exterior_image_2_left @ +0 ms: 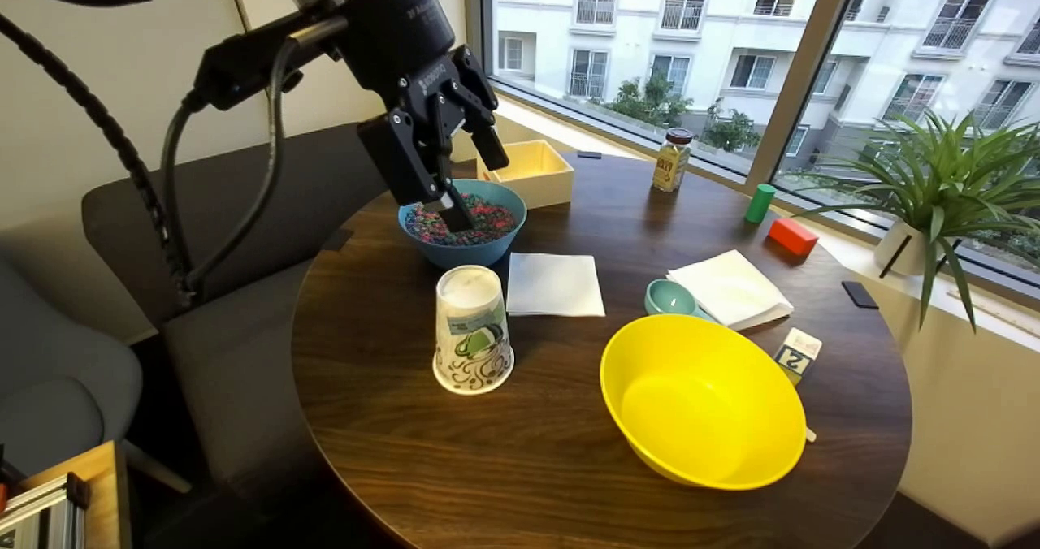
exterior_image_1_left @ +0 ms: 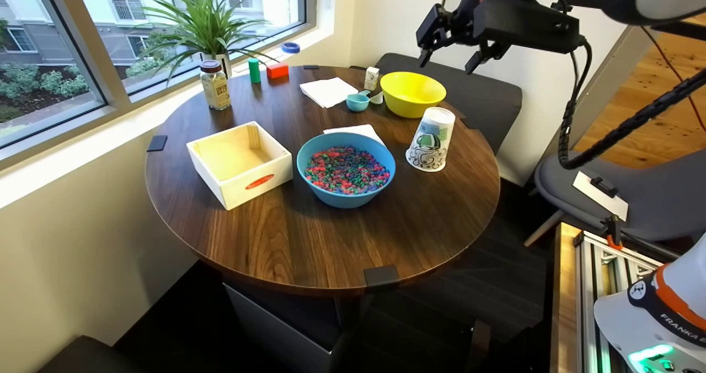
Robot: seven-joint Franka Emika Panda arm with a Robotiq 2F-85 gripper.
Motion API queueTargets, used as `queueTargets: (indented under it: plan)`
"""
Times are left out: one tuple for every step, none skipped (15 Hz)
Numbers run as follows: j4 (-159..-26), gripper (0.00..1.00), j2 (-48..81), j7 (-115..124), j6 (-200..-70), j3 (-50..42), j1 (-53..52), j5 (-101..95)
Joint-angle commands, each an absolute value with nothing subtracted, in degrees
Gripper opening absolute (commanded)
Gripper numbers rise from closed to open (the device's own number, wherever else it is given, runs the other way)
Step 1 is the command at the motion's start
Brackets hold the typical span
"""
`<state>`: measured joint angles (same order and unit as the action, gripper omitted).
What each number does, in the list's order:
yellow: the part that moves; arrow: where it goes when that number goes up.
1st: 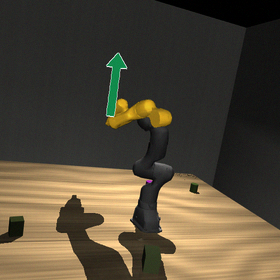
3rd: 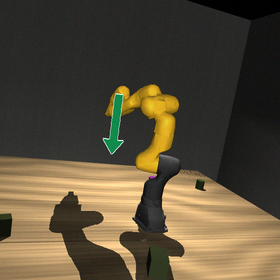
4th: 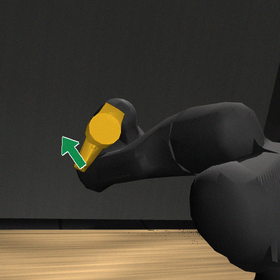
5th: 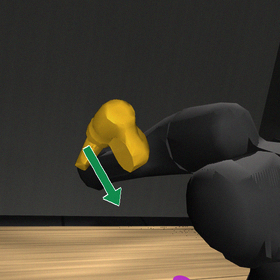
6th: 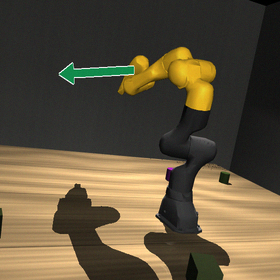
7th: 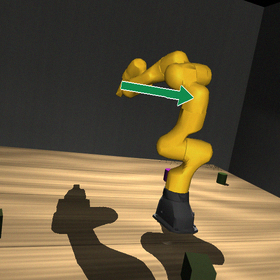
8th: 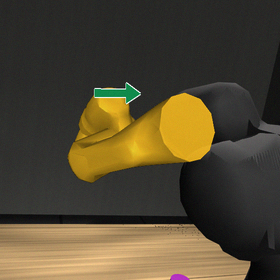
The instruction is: Place the cup upside down
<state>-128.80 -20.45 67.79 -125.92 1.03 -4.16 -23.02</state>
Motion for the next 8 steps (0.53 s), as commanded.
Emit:
queueTargets:
  plan:
    - [-130.7, 1.0, -24.6, 61.2, -122.8, 1.6, -1.5, -15.5]
    - [-130.8, 1.0, -25.2, 60.1, -121.9, 1.7, -0.7, -14.4]
    - [-130.8, 1.0, -25.7, 58.5, -121.2, 1.5, -0.2, -13.3]
    - [-129.3, 1.0, -23.6, 60.5, -122.8, 3.2, 1.0, -15.2]
    - [-129.3, 1.0, -24.1, 59.5, -122.2, 3.1, 1.4, -14.4]
    - [-129.4, 1.0, -24.4, 59.0, -122.1, 3.1, 1.7, -14.1]
    - [-129.5, 1.0, -24.5, 58.7, -122.0, 3.1, 1.7, -14.0]
    - [-129.6, 1.0, -24.6, 58.7, -122.0, 3.1, 1.8, -13.9]
